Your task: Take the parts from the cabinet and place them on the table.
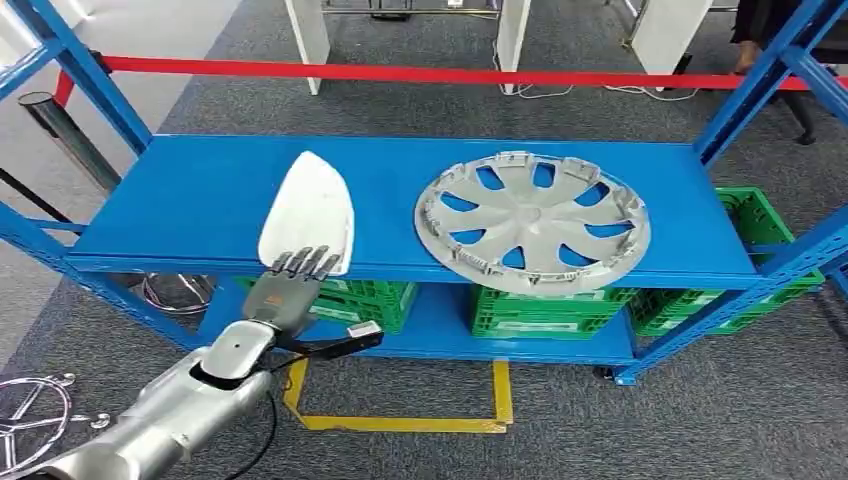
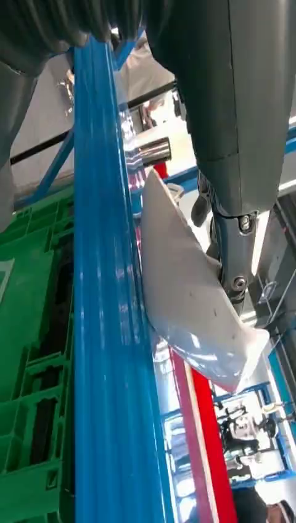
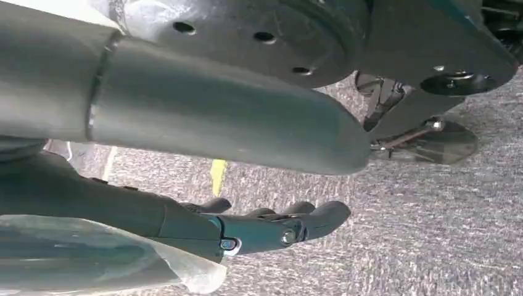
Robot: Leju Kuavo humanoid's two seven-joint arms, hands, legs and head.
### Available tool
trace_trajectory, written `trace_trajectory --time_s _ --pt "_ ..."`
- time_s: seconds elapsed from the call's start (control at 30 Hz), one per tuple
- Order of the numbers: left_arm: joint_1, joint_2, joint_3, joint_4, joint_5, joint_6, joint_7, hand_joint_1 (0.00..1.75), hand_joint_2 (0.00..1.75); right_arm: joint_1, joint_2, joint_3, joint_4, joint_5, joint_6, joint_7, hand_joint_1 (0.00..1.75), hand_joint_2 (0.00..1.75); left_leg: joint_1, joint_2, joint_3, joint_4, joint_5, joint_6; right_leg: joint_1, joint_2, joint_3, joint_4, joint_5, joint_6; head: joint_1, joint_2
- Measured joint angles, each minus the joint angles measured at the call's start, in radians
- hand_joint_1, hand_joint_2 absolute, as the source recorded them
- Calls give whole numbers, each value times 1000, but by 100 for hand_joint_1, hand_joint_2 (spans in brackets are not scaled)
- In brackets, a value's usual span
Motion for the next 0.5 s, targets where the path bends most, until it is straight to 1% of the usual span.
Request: trace_trajectory --time_s 0.03,0.07,0.3,0.5 --pt "-4 -2 -1 9 0 7 3 161 175 0 0 2 0 0 0 1 0 0 0 0 0 0 0 0 0 0 0 0 0 0 0 0" --pt "-11 -3 -2 21 1 15 6 175 175 0 -1 5 0 0 0 2 0 0 0 0 0 0 0 0 0 0 0 0 0 0 0 0" --pt "-46 -10 -4 92 6 64 12 175 175 0 -6 19 0 1 0 -3 0 0 0 0 0 0 0 0 0 0 1 0 0 0 0 0" --pt "-60 -11 2 105 7 70 6 175 175 -1 -9 28 0 0 -1 -5 0 0 0 0 0 0 0 0 0 0 1 0 0 0 0 0"
